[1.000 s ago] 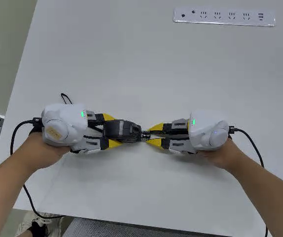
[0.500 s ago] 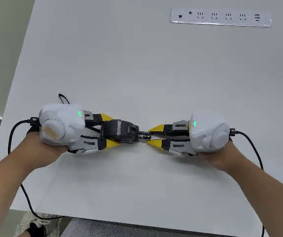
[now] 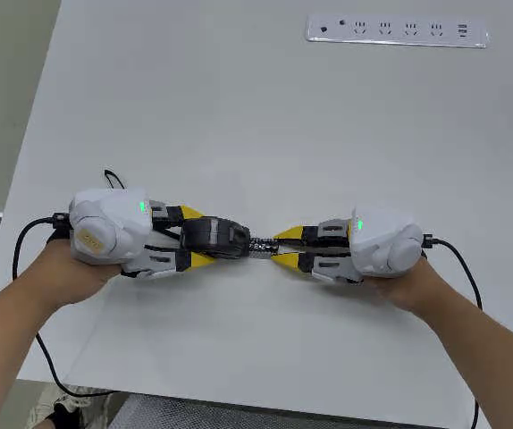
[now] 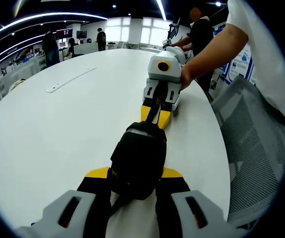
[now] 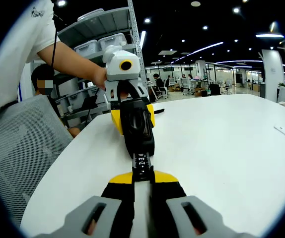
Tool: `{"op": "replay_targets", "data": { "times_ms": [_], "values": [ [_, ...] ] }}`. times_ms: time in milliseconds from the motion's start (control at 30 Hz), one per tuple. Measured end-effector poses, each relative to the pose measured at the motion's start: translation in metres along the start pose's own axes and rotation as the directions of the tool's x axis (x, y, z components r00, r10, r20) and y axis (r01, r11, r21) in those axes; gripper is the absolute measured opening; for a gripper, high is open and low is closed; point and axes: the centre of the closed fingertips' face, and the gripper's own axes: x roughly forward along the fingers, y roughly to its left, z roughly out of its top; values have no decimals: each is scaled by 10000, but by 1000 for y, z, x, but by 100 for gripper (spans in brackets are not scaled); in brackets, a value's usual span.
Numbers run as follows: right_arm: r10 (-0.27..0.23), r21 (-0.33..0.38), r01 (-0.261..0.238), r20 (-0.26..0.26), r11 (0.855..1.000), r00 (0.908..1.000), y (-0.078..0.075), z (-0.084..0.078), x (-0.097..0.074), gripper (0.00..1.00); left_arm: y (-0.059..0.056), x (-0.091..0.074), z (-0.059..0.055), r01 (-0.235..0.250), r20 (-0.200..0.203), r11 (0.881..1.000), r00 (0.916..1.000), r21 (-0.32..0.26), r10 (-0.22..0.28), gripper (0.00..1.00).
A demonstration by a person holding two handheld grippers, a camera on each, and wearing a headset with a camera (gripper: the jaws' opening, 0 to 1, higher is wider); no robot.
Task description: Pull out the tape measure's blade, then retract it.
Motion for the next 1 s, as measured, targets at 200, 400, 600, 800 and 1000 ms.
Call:
{"op": "replay_targets", "data": {
  "times_ms": [200, 400, 600, 800, 1000],
  "values": [
    [-65, 63, 65, 10, 10000, 10000, -1, -3, -6, 10, 0, 0, 0, 11, 24, 10000, 10000, -31, -11, 30],
    [-115, 135, 115, 23, 9998, 9999, -1, -5, -13, 10, 0, 1, 0, -9, -24, 10000, 10000, 32, 9, 30],
    [-184, 120, 184, 15, 9998, 9998, -2, -7, -18, 10, 1, 1, 0, -12, -22, 10000, 10000, 15, 12, 30],
    [-256, 138, 256, 33, 9996, 9997, -3, -9, -24, 10, 1, 1, 0, -2, -18, 10000, 10000, -17, 2, 30],
    [-366, 229, 365, 40, 9991, 9993, -4, -12, -31, 10, 1, 0, 0, 8, -12, 10000, 10000, -48, -8, 30]
  ]
}}
